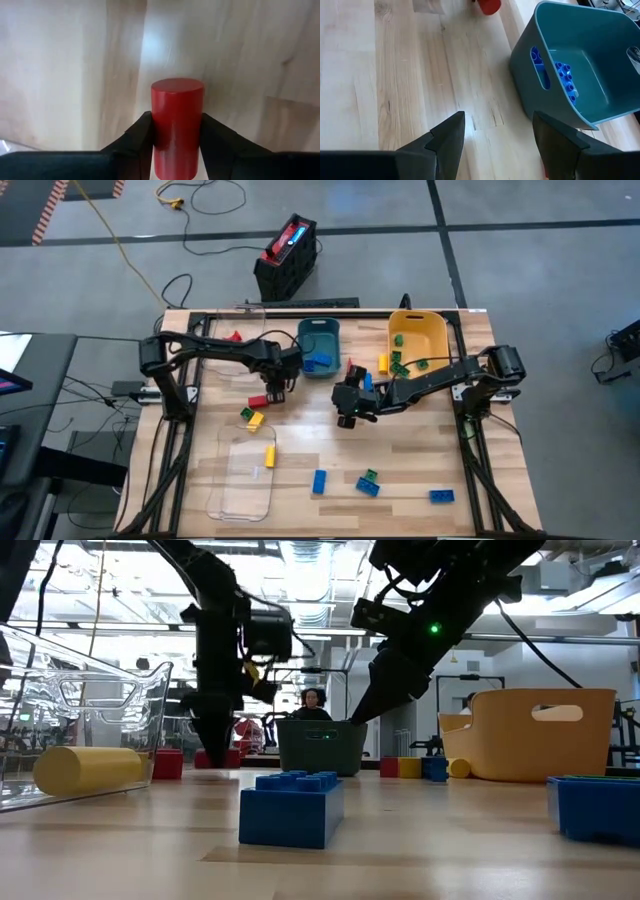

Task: Sort blocks
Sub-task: Put the red block into the top transparent bin

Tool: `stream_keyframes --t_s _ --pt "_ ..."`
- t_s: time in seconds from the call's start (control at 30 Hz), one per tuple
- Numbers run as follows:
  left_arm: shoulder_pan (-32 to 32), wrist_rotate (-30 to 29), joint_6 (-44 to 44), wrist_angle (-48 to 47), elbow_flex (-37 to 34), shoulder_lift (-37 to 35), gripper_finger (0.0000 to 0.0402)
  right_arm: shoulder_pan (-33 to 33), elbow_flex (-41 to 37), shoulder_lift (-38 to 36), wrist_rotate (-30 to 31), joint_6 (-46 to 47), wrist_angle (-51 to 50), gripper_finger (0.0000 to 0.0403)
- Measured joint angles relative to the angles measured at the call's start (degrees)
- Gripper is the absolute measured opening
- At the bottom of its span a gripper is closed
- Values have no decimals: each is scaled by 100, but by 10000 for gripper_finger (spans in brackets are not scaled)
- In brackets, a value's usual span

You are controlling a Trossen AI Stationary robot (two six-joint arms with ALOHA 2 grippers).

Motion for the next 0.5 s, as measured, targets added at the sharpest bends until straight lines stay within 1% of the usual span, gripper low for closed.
stream_keyframes --t_s 0.13,0.3,0.4,0.5 --pt "-8 -39 -100 -217 213 -441 117 2 -2 0 -7 28 -4 243" --pt "68 -612 -137 -351 410 -1327 117 1 -2 0 -11 64 -3 243" --pt "308 -797 -194 -509 426 -1854 117 1 -2 0 -11 87 0 243" --pt "765 -1102 -313 -980 397 -2137 117 5 -2 0 -13 97 34 243"
